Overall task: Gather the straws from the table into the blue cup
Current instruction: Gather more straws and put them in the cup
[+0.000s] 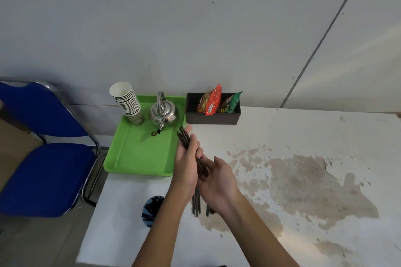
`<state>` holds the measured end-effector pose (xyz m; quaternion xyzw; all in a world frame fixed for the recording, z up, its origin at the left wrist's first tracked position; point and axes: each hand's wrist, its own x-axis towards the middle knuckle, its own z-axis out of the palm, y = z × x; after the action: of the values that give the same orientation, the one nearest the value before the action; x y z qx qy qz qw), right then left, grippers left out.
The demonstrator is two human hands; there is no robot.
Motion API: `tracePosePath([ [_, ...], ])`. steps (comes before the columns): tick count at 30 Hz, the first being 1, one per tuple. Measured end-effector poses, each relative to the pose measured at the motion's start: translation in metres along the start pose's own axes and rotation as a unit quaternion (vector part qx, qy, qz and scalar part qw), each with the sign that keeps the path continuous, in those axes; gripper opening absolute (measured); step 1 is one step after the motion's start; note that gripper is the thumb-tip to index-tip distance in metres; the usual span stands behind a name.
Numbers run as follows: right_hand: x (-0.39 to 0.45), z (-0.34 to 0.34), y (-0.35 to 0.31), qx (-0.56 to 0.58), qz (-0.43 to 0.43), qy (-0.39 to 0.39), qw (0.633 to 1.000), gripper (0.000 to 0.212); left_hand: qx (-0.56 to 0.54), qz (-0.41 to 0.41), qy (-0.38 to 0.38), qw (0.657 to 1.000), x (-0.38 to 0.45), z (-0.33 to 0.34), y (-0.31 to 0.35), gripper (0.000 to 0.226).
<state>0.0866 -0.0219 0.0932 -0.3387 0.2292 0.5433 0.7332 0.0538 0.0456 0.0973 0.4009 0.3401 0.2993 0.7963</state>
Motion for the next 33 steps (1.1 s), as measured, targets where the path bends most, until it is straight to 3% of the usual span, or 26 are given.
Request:
tracePosePath([
  [9,0.003,0.008,0.009,-0.002,0.024,-0.028,0.999,0.05,0.099,-0.001,-0.01,0.995,-0.001,-0.012,0.002,0.024],
  [16,0.001,0.015,0.008,-0.005,0.033,-0.032,0.999,0.051,0.186,0.07,-0.023,0.98,-0.002,-0.026,0.005,0.022],
  [25,0.0,0.034,0.03,-0.032,0.055,-0.061,0.996,0.053,0.176,0.077,0.085,0.978,-0.008,-0.044,0.013,0.026],
  [31,0.013,0.031,0.053,-0.202,0.035,-0.07,0.976,0.05,0.153,0.111,0.146,0.971,-0.006,-0.079,0.03,0.028],
  [33,0.017,0.019,0.061,-0.348,-0.013,-0.049,0.936,0.045,0.147,0.109,0.169,0.969,-0.01,-0.095,0.03,0.026],
])
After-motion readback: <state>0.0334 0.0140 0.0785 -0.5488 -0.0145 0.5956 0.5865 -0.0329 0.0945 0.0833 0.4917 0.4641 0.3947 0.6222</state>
